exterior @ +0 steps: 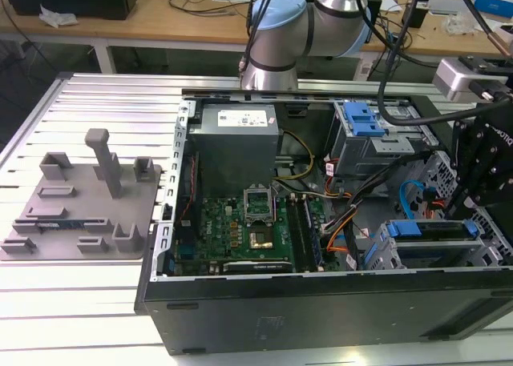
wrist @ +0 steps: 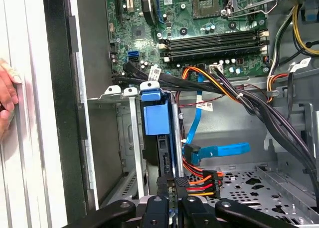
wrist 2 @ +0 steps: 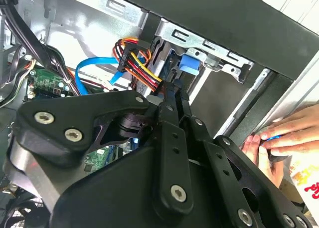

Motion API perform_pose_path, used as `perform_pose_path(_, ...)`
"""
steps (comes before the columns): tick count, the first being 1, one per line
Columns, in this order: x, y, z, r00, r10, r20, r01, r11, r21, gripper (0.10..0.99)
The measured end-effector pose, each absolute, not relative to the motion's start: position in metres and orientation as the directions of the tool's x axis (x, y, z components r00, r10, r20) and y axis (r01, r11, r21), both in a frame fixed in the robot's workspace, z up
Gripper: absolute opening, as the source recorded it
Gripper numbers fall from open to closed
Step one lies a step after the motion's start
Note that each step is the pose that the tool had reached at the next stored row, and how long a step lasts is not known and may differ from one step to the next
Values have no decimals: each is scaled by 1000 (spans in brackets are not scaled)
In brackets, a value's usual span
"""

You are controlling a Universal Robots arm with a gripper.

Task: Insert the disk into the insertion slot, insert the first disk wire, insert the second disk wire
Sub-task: 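Insert the first disk wire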

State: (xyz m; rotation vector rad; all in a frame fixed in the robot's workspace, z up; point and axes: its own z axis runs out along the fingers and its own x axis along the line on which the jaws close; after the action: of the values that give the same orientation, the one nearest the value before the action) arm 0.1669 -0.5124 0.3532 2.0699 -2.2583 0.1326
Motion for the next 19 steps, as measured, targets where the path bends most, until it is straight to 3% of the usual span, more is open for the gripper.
perform_pose_path(4,167,-512,353,-84,-993,89,-996,83,-15,165)
perform_pose_path(19,167,-516,351,-85,-992,88,-996,84,-14,165)
